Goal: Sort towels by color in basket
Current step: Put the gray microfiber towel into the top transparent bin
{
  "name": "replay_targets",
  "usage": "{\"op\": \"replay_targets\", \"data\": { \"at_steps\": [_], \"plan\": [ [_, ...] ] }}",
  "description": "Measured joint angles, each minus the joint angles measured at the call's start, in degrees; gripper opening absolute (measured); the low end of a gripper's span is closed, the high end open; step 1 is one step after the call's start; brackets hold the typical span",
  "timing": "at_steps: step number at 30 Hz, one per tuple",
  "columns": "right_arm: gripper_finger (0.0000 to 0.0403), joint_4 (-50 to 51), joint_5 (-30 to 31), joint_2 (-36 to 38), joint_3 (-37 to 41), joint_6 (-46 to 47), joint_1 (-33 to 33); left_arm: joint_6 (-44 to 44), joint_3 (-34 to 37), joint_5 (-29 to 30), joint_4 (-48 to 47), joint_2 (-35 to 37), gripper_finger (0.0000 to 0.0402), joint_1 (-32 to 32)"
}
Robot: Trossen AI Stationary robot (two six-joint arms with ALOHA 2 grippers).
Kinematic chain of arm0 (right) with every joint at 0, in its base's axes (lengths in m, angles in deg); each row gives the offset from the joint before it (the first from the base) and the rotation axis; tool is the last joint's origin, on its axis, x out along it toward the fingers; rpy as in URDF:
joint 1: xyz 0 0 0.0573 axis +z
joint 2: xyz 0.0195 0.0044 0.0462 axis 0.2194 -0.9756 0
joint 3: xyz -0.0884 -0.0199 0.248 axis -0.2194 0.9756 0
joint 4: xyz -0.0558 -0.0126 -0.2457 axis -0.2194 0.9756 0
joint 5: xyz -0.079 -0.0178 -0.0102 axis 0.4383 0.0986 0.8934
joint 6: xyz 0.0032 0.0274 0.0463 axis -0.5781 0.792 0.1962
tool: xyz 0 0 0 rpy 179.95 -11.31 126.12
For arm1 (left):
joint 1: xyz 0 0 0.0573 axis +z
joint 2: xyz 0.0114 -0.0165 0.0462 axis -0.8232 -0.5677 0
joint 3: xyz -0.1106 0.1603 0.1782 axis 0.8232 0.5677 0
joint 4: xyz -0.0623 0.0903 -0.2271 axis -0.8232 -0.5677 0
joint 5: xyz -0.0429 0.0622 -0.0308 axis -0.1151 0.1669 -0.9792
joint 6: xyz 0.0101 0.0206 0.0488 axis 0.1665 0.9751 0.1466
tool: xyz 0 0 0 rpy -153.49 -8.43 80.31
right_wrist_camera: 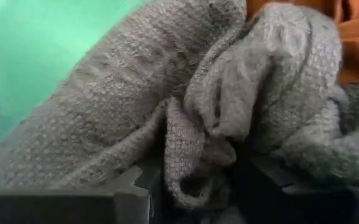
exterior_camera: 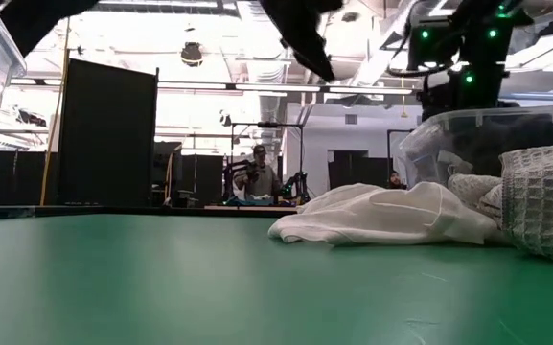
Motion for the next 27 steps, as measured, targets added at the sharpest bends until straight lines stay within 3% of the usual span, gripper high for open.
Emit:
{"op": "replay_targets", "data": {
  "at_steps": [6, 11, 18, 22, 27],
  "plan": [
    [0.0175, -8.2, -6.4, -0.2, 6.2, -5.8, -5.4, -0.1, 0.2, -1.2, -6.7, 5.9, 0.0241, -1.6],
    [0.0175, -9.3, -8.0, 0.1, 6.8, -7.3, -6.6, -2.1, 0.5, -1.1, -7.1, 10.5, 0.0241, -3.3],
    [0.0175, 1.0, -9.4, 4.0, 0.9, -6.5, -5.1, -4.3, 0.5, -0.6, -9.7, 11.6, 0.0241, -6.1],
    [0.0175, 7.4, -9.4, 7.0, -4.3, -4.4, -3.5, -5.1, 0.5, 2.6, -12.6, 11.3, 0.0241, -7.8],
    [0.0175, 13.0, -7.2, 10.3, -10.5, -2.9, -1.8, -5.4, 0.5, 4.4, -13.0, 11.2, 0.0241, -10.0]
  ]
}}
